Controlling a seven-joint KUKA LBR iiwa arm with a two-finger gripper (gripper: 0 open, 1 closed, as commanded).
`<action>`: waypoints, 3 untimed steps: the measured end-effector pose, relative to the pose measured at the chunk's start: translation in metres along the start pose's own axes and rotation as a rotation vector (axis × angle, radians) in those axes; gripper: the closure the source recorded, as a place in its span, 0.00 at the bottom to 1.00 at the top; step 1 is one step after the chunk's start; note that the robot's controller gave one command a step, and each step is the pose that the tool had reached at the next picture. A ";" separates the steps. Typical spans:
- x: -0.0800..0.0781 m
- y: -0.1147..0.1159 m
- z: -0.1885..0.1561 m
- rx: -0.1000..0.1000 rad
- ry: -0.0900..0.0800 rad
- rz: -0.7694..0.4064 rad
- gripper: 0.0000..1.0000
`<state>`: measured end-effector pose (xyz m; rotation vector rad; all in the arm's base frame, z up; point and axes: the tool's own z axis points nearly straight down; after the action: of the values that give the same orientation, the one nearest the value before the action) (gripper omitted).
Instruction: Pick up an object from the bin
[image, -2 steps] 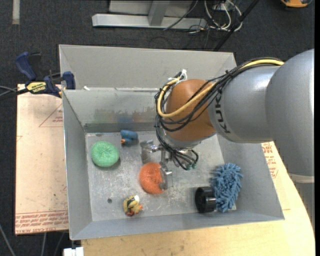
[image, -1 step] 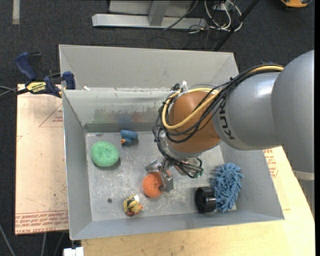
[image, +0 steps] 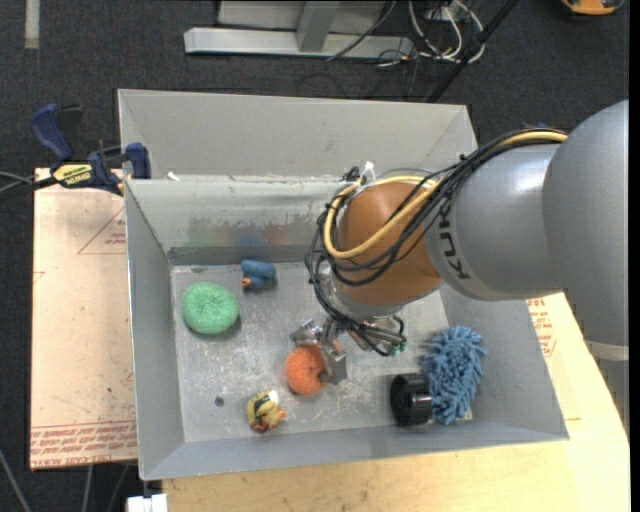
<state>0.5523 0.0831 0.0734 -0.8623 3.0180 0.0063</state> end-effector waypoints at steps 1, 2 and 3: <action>0.009 0.004 -0.108 0.000 -0.003 0.075 1.00; 0.009 0.004 -0.108 0.000 -0.003 0.076 1.00; 0.009 0.004 -0.110 -0.002 0.000 0.078 1.00</action>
Offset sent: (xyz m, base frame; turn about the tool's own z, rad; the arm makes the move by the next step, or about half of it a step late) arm 0.0000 0.0000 0.0000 0.0000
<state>0.5418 0.0815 0.1829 -0.7442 3.0499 0.0091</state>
